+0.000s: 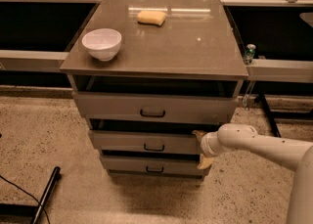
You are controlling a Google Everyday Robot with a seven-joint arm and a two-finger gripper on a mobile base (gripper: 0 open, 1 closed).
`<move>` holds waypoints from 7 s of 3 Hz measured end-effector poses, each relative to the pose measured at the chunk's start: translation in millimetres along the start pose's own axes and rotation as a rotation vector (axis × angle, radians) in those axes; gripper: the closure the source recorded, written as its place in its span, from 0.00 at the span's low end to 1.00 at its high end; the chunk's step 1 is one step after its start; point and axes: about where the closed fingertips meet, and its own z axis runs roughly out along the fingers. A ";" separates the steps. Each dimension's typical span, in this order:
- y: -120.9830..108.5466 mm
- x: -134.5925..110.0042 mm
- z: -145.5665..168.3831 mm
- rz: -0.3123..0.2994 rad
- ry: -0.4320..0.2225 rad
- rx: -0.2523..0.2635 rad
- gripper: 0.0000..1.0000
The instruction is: Open middle drawer
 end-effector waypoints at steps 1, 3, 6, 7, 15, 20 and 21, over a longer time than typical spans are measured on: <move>0.0 0.0 0.0 0.000 0.000 0.000 0.21; 4.6 4.7 9.3 0.023 0.042 -0.086 0.00; 4.7 4.7 9.4 0.023 0.043 -0.086 0.42; 4.7 4.7 9.4 0.023 0.043 -0.086 0.65; 20.1 -5.6 -6.5 0.046 -0.015 -0.211 0.17; 17.1 3.2 -1.1 0.183 0.051 -0.199 0.27; 17.2 3.2 -1.1 0.183 0.051 -0.199 0.50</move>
Offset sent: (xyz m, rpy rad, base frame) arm 0.0000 0.0000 0.0000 0.0000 0.0000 0.0000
